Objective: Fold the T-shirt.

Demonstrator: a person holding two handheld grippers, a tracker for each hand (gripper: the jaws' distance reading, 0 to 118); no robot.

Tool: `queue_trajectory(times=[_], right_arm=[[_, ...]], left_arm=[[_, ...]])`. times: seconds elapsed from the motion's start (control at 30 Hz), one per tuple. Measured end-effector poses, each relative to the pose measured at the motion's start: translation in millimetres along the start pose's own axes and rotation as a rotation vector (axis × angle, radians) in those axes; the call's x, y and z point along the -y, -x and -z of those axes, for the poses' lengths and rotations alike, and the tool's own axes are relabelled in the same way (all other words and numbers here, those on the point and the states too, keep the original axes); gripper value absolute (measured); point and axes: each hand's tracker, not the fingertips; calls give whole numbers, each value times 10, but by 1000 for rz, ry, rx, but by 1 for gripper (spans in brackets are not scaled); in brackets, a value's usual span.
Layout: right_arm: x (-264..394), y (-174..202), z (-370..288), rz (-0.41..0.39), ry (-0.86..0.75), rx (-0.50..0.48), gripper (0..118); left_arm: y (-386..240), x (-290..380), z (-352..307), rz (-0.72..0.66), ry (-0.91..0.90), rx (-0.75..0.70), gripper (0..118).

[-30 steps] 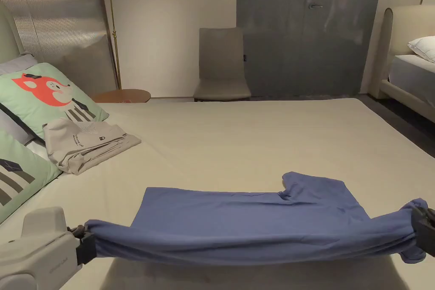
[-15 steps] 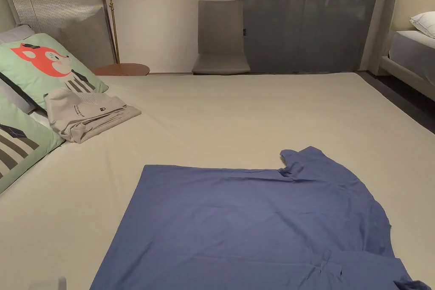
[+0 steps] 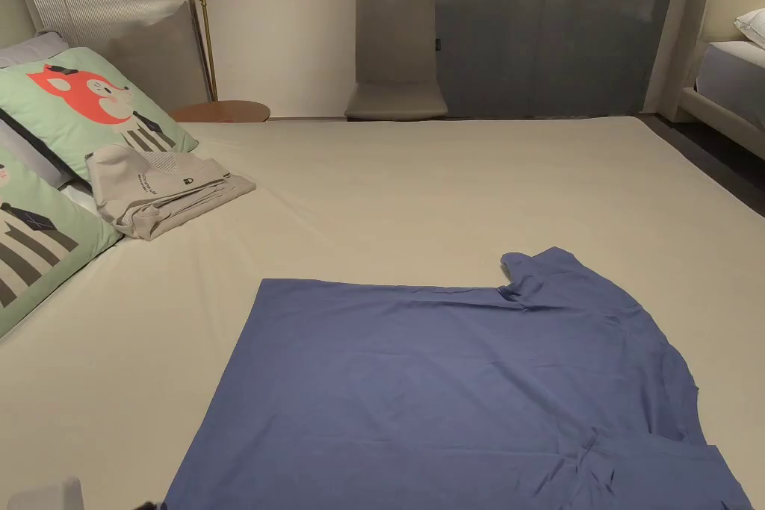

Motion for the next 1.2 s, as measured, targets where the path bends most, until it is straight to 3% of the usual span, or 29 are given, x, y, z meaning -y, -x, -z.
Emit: queue_trajectory(times=[0.07, 0.17, 0.23, 0.3, 0.33, 0.37, 0.57, 0.8, 0.83, 0.87, 0.9, 0.93, 0.97, 1.1, 1.13, 1.2], right_arm=[[-169, 59, -147, 14, -107, 4, 104], [-385, 177, -325, 21, -229, 8, 102], [-464, 237, -375, 19, -281, -12, 86], [-512, 296, -410, 15, -295, -25, 41], [-515, 328, -410, 19, -298, -21, 20], [-518, 350, -391, 16, -300, -24, 2], [-411, 406, -293, 12, -250, -57, 1], [-297, 397, -215, 3, -189, -61, 1], [-289, 392, -208, 3, -183, -63, 1], [-281, 392, -201, 2, -179, -61, 1], [-275, 390, -204, 0, -175, -60, 1], [-268, 387, -198, -1, -171, -61, 1], [-262, 384, -191, -1, -166, -62, 1], [-243, 386, -189, -4, -149, -55, 1], [-235, 384, -188, -2, -148, -53, 1], [-207, 356, -172, -1, -141, -52, 1]], left_arm=[[-156, -102, -137, 40, -98, -7, 79], [-340, -208, -294, 70, -228, 14, 102], [-417, -262, -380, 60, -289, 45, 96], [-455, -289, -444, 46, -316, 75, 55], [-471, -306, -457, 44, -319, 78, 23], [-490, -310, -459, 45, -319, 76, 1], [-432, -222, -364, 49, -274, 78, 0], [-142, -63, 12, 32, -43, 69, 4], [-105, -31, 73, 22, -11, 64, 21], [-72, -5, 126, 7, 20, 56, 65], [-42, 30, 194, -14, 47, 51, 97], [-11, 74, 244, -29, 63, 62, 113], [8, 111, 249, -28, 34, 56, 105], [5, 199, 485, -58, 121, 54, 98], [19, 189, 491, -52, 126, 53, 89], [-5, 207, 528, -35, 139, 44, 56]])
